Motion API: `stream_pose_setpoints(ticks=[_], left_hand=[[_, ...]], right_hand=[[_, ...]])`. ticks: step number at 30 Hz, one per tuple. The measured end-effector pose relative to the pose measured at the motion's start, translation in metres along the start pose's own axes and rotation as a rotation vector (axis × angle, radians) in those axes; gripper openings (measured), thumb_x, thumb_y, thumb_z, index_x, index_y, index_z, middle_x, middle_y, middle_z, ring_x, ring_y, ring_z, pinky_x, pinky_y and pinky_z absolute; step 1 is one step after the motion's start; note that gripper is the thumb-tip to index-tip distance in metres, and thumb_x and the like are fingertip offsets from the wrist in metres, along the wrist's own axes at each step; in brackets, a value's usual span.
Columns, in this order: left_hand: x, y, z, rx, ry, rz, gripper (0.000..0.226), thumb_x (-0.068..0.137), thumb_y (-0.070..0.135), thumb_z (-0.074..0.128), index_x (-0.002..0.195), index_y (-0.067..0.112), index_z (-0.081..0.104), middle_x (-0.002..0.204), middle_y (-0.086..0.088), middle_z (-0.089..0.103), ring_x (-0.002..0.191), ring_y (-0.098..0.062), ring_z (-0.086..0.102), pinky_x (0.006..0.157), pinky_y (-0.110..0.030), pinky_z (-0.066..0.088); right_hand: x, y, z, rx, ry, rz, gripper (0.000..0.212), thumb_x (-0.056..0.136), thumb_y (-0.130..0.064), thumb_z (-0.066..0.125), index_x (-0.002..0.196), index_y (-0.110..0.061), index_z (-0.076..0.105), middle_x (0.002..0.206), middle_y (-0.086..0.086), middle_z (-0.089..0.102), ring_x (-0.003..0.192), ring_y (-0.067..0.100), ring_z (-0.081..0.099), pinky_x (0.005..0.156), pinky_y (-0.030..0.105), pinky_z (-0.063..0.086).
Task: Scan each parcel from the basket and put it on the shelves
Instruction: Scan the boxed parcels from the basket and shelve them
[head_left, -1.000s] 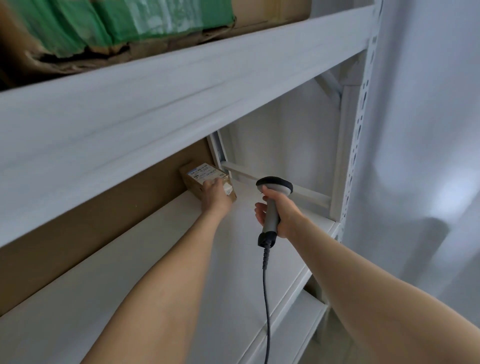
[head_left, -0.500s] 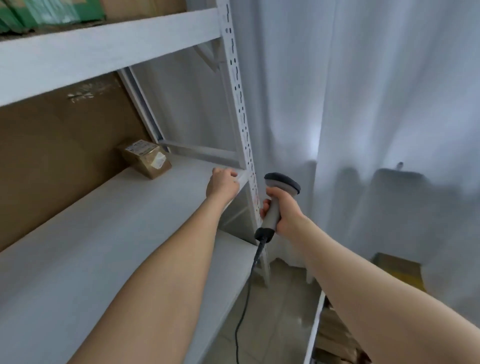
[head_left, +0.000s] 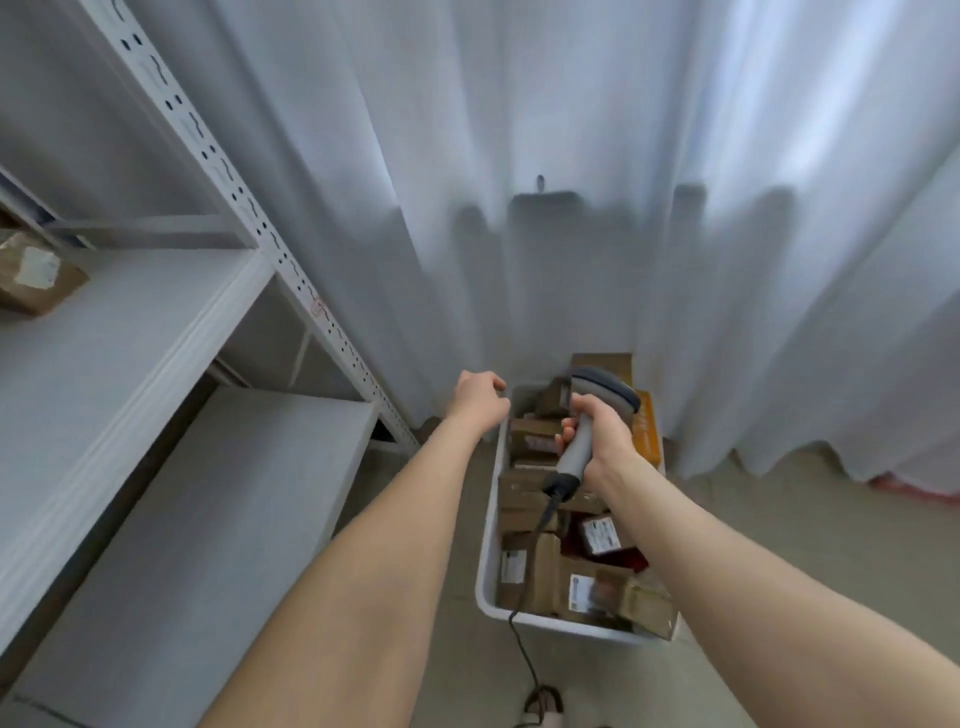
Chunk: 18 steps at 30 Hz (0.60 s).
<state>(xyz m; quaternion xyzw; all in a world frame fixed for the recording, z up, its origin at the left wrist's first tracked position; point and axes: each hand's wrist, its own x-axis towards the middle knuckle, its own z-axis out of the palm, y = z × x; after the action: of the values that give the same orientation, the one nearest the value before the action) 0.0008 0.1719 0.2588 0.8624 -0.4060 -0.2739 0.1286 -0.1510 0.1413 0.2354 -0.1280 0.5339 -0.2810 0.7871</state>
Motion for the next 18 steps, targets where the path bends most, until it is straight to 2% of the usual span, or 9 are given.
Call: stream_pose_setpoints(ticks=[4, 7, 13, 18], left_hand=[[0.007, 0.013, 0.071, 0.051, -0.161, 0.015, 0.041, 0.089, 0.021, 0.056, 0.130, 0.017, 0.054, 0.137, -0.012, 0.042, 0.117, -0.029, 0.052, 0.101, -0.037, 0.044], [0.015, 0.016, 0.126, 0.060, -0.276, 0.013, 0.046, 0.090, 0.022, 0.058, 0.135, 0.016, 0.049, 0.141, -0.012, 0.040, 0.119, -0.028, 0.052, 0.099, -0.036, 0.046], [0.031, 0.010, 0.231, 0.086, -0.480, 0.009, 0.058, 0.087, 0.027, 0.065, 0.139, 0.014, 0.043, 0.143, -0.012, 0.039, 0.123, -0.027, 0.049, 0.099, -0.037, 0.046], [0.039, -0.004, 0.324, 0.116, -0.614, -0.011, 0.054, 0.091, 0.032, 0.058, 0.137, 0.010, 0.044, 0.136, -0.013, 0.047, 0.112, -0.025, 0.054, 0.087, -0.031, 0.046]], right_hand=[[0.025, 0.003, -0.065, 0.038, 0.207, -0.029, 0.015, 0.086, -0.021, 0.069, 0.084, -0.009, 0.059, 0.049, 0.000, 0.056, 0.035, 0.009, 0.050, 0.043, 0.022, 0.048], [0.046, 0.008, -0.109, 0.073, 0.288, -0.001, 0.015, 0.087, -0.022, 0.068, 0.084, -0.009, 0.061, 0.053, 0.001, 0.055, 0.037, 0.008, 0.050, 0.042, 0.021, 0.048], [0.090, 0.030, -0.187, 0.087, 0.432, 0.064, 0.015, 0.087, -0.021, 0.068, 0.086, -0.008, 0.061, 0.062, 0.003, 0.056, 0.049, 0.012, 0.050, 0.052, 0.026, 0.047], [0.135, 0.067, -0.242, 0.046, 0.493, 0.137, 0.016, 0.089, -0.018, 0.067, 0.096, -0.005, 0.060, 0.072, 0.007, 0.060, 0.059, 0.016, 0.055, 0.058, 0.030, 0.051]])
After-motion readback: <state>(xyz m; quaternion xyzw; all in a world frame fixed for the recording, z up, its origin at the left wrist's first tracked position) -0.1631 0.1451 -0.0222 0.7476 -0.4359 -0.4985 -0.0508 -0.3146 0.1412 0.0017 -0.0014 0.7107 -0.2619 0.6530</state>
